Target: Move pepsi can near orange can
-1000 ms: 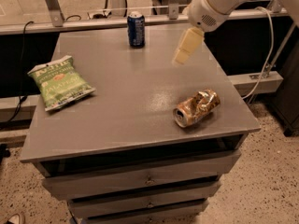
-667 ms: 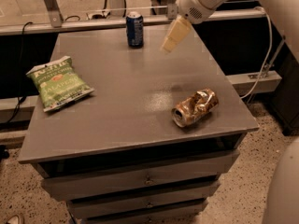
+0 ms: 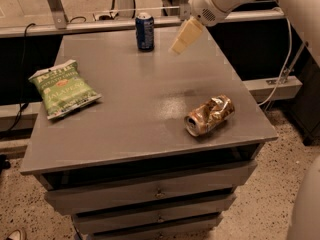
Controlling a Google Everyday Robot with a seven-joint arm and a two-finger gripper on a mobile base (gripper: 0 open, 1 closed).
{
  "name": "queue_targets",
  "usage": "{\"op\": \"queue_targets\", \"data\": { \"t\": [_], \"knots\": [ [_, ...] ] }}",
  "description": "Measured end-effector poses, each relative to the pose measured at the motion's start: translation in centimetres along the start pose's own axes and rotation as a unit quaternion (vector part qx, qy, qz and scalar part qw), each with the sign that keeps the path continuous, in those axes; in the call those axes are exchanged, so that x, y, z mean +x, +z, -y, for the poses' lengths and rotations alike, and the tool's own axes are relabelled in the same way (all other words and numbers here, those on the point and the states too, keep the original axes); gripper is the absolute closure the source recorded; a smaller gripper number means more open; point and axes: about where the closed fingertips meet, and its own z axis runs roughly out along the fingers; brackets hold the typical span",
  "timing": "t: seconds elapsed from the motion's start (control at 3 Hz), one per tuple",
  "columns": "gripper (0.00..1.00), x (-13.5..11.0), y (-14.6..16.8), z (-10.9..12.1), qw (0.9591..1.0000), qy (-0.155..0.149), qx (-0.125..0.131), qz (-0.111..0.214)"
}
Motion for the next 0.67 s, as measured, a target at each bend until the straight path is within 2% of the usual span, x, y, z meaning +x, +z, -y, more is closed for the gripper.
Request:
{"op": "queue_targets", "data": {
  "t": [0.33,0.67],
  "knots": [
    [0.00,-1.1,3.1,1.4,0.9975,0.045,0.012,0.053],
    [0.00,-2.6,7.0,2.8,0.9905,0.085,0.012,0.107]
  ]
}}
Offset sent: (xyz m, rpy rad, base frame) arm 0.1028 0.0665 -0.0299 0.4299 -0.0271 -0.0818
